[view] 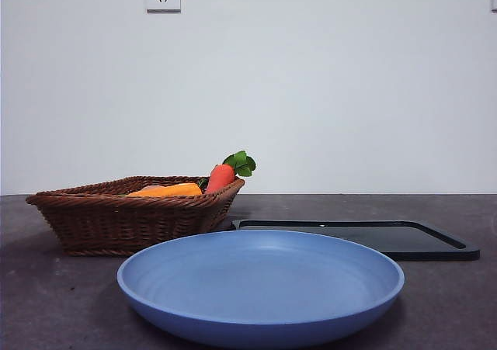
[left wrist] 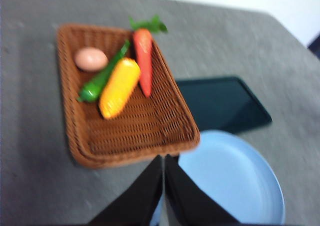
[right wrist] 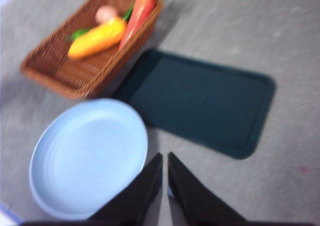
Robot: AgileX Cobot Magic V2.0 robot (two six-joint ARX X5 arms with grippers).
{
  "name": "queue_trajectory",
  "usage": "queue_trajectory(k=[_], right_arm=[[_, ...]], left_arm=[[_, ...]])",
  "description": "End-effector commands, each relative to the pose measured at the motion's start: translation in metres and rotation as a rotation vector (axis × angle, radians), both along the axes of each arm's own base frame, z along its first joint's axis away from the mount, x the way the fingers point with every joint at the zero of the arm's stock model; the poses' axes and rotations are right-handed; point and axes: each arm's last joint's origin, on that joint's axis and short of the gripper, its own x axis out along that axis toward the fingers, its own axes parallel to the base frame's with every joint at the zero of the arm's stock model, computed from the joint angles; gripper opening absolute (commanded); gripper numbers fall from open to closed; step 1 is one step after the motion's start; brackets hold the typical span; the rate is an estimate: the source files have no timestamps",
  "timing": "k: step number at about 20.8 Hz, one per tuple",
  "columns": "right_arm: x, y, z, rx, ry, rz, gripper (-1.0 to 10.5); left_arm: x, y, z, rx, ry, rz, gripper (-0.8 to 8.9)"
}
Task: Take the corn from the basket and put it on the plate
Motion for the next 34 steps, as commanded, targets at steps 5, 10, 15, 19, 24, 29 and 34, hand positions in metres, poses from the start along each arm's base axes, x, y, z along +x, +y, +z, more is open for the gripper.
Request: queue_trajectory(k=[5, 10, 15, 19, 24, 29, 34], right_arm=[[0.008, 0.009, 0.001, -0.035, 0.007, 0.089, 0.0], [0.008, 0.009, 0.002, -0.013, 0.015, 0.075, 1.9], [0.016, 0.012, -0.002, 0.005, 0.063, 0.07, 3.2], [0.038, 0.022, -0.013, 0.036, 0.168, 0.109, 3.2], [0.081, 0.049, -0.046, 0.024, 0.336, 0.163, 3.2], [0.116, 0.074, -0.091, -0.02, 0.476, 0.209, 3.2], [0.135, 0.09, -0.13, -0.056, 0.579, 0.23, 3.2]], left_arm=[[0.002, -0.005, 0.001, 0.034, 0.012, -0.063, 0.07], [0.002, -0.005, 0.001, 0.028, 0.015, -0.059, 2.7], [0.002, -0.005, 0.001, 0.022, 0.02, -0.056, 4.28], [0.002, -0.005, 0.001, 0.006, 0.032, -0.047, 4.28], [0.002, -0.005, 0.001, 0.006, 0.031, -0.047, 4.28], [0.002, -0.005, 0.001, 0.006, 0.031, -0.047, 4.28], [0.002, -0.005, 0.001, 0.006, 0.031, -0.047, 4.27]])
